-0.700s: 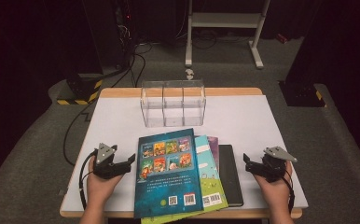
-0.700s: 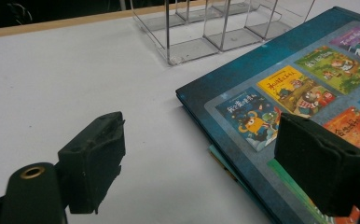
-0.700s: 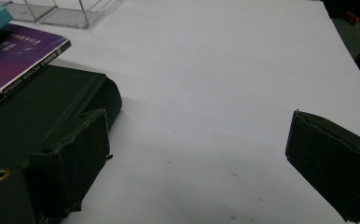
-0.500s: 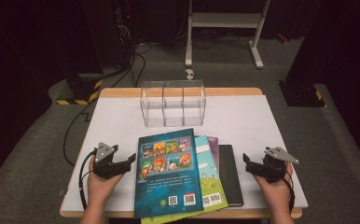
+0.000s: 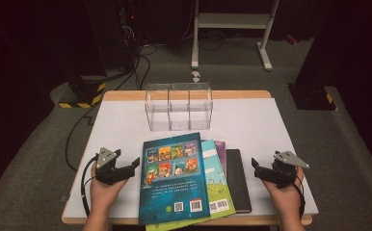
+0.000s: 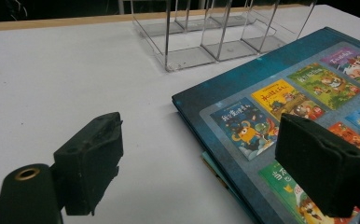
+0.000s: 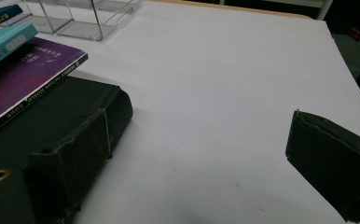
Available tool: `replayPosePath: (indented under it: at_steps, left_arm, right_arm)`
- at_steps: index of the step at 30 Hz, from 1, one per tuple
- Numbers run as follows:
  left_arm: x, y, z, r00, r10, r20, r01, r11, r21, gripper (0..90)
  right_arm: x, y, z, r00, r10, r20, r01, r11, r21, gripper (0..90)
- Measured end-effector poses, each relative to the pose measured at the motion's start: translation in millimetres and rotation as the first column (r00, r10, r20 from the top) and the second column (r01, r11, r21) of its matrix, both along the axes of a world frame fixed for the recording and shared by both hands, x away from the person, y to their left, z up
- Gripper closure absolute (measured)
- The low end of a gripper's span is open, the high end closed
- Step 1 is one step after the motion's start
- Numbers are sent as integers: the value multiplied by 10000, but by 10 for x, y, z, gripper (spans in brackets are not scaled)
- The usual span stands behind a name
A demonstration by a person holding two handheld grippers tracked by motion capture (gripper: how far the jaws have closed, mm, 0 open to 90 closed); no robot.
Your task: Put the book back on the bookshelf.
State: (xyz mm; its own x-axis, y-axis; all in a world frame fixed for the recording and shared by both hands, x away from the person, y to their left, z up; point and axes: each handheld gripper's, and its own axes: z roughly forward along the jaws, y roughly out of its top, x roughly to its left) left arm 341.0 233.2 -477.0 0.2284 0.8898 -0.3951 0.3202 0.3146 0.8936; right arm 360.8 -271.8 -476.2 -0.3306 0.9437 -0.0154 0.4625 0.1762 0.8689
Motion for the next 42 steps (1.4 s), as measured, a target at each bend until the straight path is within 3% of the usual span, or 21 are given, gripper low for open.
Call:
replayPosePath:
  at_steps: [9, 15, 16, 19, 20, 23, 25, 28, 37, 38, 42]
  left_arm:
    - [-61, 14, 11, 9999, -60, -92, 63, 9996, 271, 148]
    - [-152, 23, 6, 9991, -306, -280, 302, 9995, -122, 148]
    - [-179, 0, -13, 9983, -378, -447, 375, 9993, -69, 148]
    - [-204, -28, -28, 9977, -433, -531, 432, 9991, -18, 143]
    - [-232, -76, -48, 9968, -465, -647, 474, 9988, 128, 146]
    - [-251, -112, -64, 9949, -592, -811, 601, 9981, 91, 148]
    - [-277, -175, -92, 9913, -777, -1063, 762, 9969, -180, 148]
    - [-294, -218, -117, 9883, -859, -1261, 841, 9963, -188, 148]
    - [-383, -403, -229, 9732, -1298, -1898, 1322, 9912, 0, 146]
    - [-389, -421, -248, 9707, -1325, -2003, 1356, 9908, 15, 144]
    - [-408, -432, -265, 9669, -1462, -2093, 1413, 9892, -383, 145]
  right_arm:
    - [-5, 80, 70, 9997, 159, 210, -156, 9998, -131, 58]
    - [40, 196, 132, 9979, 644, 103, -642, 9979, -105, 62]
    - [55, 246, 162, 9960, 889, 63, -889, 9960, -65, 66]
    - [64, 314, 191, 9954, 933, 221, -929, 9954, -214, 79]
    - [72, 377, 217, 9923, 1222, 225, -1220, 9925, -119, 92]
    - [74, 437, 244, 9898, 1383, 329, -1380, 9904, -103, 123]
    - [72, 527, 272, 9848, 1644, 563, -1638, 9864, -145, 129]
    - [79, 583, 288, 9811, 1849, 576, -1846, 9828, -100, 124]
    - [107, 837, 319, 9612, 2675, 668, -2686, 9632, 73, 116]
    - [104, 889, 320, 9554, 2874, 672, -2881, 9576, 4, 138]
    - [106, 959, 322, 9509, 3008, 731, -3007, 9536, -123, 136]
